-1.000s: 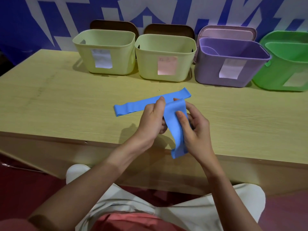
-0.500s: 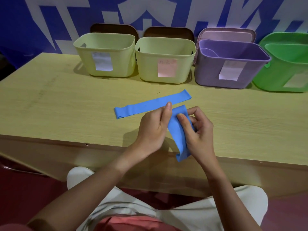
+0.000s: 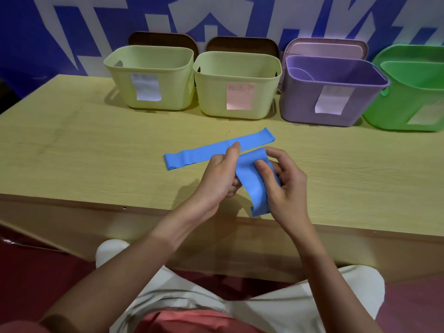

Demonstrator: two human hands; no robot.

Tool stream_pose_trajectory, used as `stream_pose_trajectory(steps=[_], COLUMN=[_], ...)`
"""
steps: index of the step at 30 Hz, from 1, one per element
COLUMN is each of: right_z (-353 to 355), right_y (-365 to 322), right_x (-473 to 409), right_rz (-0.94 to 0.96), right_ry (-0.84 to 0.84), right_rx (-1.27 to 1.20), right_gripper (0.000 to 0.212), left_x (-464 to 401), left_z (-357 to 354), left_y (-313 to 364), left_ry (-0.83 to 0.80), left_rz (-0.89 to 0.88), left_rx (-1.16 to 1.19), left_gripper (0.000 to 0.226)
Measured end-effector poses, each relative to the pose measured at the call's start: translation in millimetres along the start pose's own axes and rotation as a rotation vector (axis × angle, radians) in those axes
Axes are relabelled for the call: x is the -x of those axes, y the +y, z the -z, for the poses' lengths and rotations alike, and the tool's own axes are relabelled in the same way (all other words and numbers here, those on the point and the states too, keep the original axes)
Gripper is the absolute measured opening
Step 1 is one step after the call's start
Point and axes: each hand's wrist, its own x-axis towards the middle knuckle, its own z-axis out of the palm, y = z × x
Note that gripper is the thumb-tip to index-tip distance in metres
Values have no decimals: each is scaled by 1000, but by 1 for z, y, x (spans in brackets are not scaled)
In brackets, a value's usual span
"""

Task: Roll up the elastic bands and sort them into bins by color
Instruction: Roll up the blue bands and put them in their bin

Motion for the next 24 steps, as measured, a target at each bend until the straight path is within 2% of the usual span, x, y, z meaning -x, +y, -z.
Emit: stream_pose_trajectory(steps=[2, 4, 7, 11, 13, 15, 19, 24], right_z=[1, 1, -1, -4, -5, -6, -9, -9], right_y=[3, 5, 3, 0, -1, -3, -4, -2], right_x=[1, 1, 1, 1, 1, 1, -2, -3], right_rz=[-3, -5, -20, -10, -3, 13, 25, -8], right_ry=[5, 3, -11, -42, -46, -43, -37, -29], right_rx=[13, 17, -4, -12, -15, -6, 25, -46], right_gripper=[14, 14, 13, 20, 16, 20, 26, 7], left_x=[-2, -3, -2, -4, -4, -6, -6, -3], left_z=[2, 3, 4, 1, -1, -2, -4, -2], left_y=[-2, -8, -15, -17, -15, -11, -5, -1], left_ry=[10, 62, 149, 230, 248, 245, 190, 6], left_rz=[-77, -227, -443, -515, -501, -456, -261, -10], left_rx=[-105, -213, -337, -317, -275, -223, -75, 92], left_gripper=[47, 53, 49, 49, 49, 49, 53, 30])
